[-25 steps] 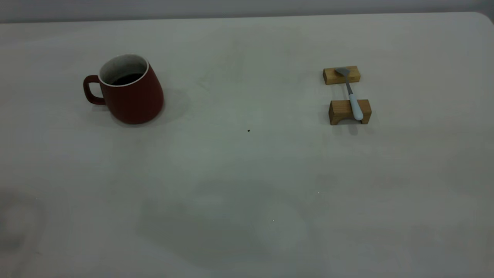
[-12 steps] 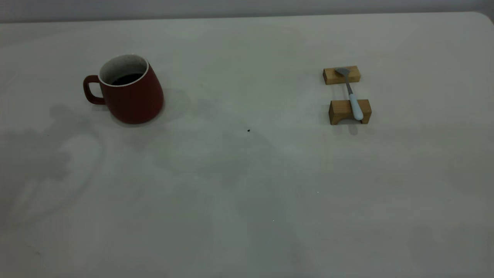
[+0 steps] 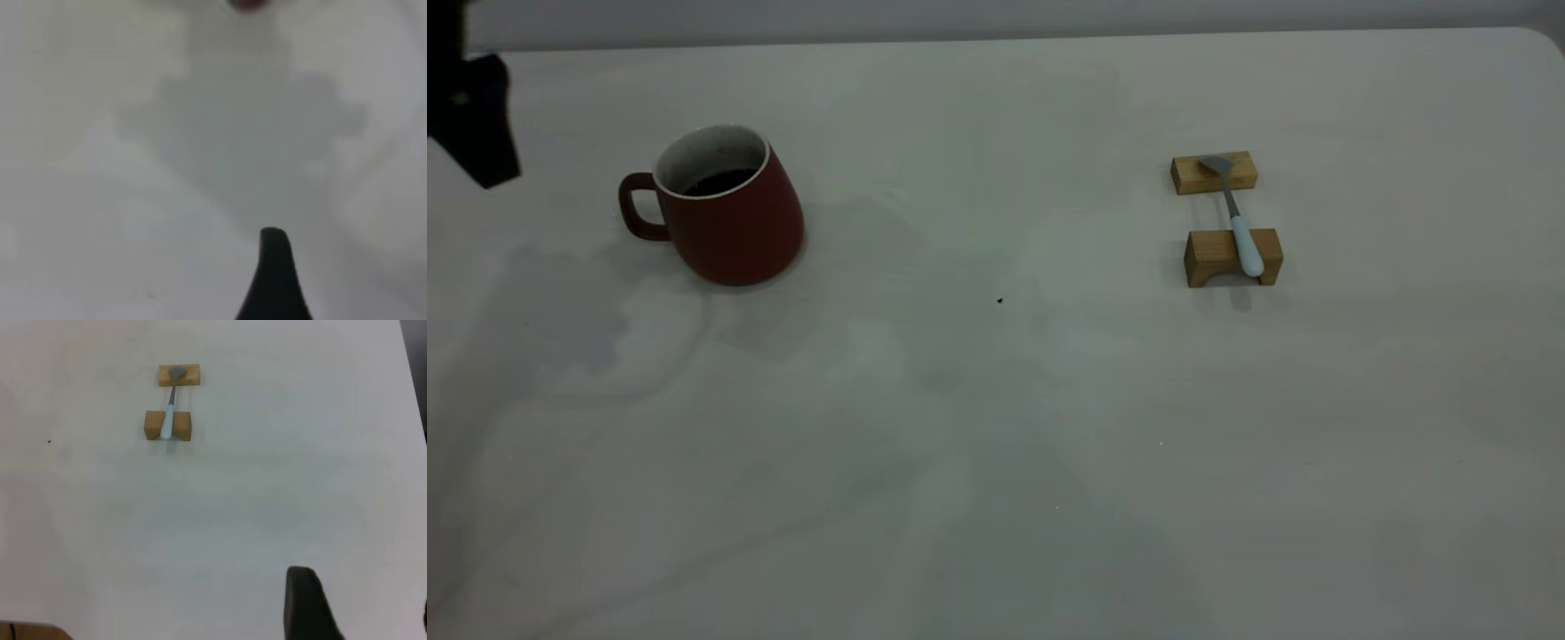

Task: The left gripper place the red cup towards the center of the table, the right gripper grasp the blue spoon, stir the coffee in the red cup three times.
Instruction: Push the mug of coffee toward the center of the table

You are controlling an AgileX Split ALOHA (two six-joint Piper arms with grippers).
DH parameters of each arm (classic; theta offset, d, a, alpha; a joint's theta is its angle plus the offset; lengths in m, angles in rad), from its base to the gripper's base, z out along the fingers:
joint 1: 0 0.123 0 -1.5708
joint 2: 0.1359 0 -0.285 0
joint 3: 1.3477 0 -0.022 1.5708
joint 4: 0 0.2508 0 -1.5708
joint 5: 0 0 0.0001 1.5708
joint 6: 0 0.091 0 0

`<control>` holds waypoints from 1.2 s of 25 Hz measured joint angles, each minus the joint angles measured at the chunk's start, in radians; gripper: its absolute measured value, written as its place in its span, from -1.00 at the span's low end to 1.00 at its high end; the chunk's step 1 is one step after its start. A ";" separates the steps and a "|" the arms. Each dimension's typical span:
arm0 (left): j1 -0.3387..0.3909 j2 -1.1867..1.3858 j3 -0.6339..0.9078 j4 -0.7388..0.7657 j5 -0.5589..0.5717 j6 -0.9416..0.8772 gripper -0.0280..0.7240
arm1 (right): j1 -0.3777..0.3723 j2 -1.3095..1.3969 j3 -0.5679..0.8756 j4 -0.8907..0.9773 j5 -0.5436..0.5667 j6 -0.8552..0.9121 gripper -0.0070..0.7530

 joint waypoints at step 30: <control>-0.142 0.377 -0.335 0.175 -0.045 0.266 -0.09 | 0.000 0.000 0.000 0.000 0.000 0.000 0.22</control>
